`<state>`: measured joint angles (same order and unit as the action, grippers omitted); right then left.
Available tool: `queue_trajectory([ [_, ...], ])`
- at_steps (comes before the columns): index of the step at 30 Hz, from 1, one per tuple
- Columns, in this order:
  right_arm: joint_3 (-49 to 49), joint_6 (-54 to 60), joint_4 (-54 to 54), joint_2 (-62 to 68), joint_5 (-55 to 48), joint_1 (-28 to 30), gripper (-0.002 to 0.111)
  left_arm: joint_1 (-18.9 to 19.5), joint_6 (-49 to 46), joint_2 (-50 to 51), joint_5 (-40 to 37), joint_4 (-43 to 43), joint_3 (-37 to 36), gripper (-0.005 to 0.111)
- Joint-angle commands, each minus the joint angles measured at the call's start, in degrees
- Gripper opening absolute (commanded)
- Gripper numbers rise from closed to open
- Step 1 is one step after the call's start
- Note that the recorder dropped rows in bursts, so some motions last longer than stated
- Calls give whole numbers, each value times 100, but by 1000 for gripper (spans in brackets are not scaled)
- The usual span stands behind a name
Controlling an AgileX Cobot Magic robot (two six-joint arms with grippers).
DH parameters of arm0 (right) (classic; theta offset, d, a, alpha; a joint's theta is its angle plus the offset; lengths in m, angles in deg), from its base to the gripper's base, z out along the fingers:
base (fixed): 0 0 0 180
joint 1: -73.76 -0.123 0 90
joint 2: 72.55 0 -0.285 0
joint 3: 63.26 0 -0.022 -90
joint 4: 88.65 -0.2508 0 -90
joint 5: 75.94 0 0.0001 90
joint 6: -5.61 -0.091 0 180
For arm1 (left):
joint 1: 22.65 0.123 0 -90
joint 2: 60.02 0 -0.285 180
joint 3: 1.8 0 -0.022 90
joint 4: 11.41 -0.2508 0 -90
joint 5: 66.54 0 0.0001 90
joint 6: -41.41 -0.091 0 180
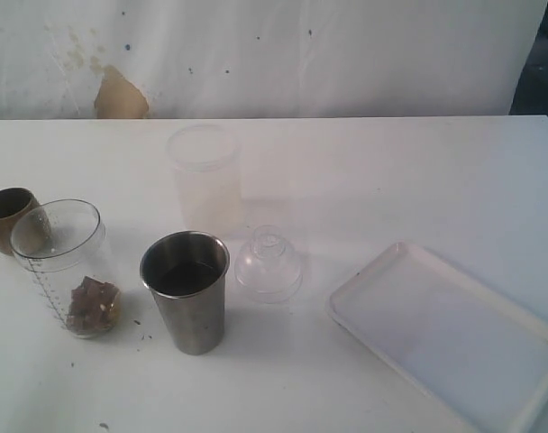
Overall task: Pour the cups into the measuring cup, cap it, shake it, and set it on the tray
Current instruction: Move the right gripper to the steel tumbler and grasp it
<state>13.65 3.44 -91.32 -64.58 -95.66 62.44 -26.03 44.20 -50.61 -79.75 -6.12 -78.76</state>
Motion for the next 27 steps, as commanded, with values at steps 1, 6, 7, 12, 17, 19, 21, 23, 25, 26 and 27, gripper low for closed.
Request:
queue_trajectory([
  [1,30,-6,-9,-19,9,-8,0,-24,-29,-23,-29,-43,-25,0],
  [6,30,-6,-9,-19,839,-8,0,-24,-29,-23,-29,-43,-25,0],
  [7,30,-6,-9,-19,1701,-8,0,-24,-29,-23,-29,-43,-25,0],
  [12,10,-1919,-6,-19,5642,-8,0,-24,-29,-23,-29,-43,-25,0],
  [17,-1461,-1443,357,1780,5221,-8,0,-24,-29,-23,-29,-43,-25,0],
  [19,-1922,-1667,1061,2920,5261,-8,0,-24,-29,-23,-29,-43,-25,0],
  [21,-2171,-1964,1901,4173,5420,-8,0,-24,-29,-23,-29,-43,-25,0],
  [23,-2211,-2108,2388,4929,5681,-8,0,-24,-29,-23,-29,-43,-25,0],
  [25,-2211,-2241,2817,5661,5963,-8,2,-24,-29,-23,-29,-43,-25,0],
  [26,-2211,-2253,2992,6049,6066,-8,4,-24,-29,-23,-29,-43,-25,0],
  [27,-2211,-2253,3147,6426,6142,-8,6,-24,-29,-23,-29,-43,-25,0],
])
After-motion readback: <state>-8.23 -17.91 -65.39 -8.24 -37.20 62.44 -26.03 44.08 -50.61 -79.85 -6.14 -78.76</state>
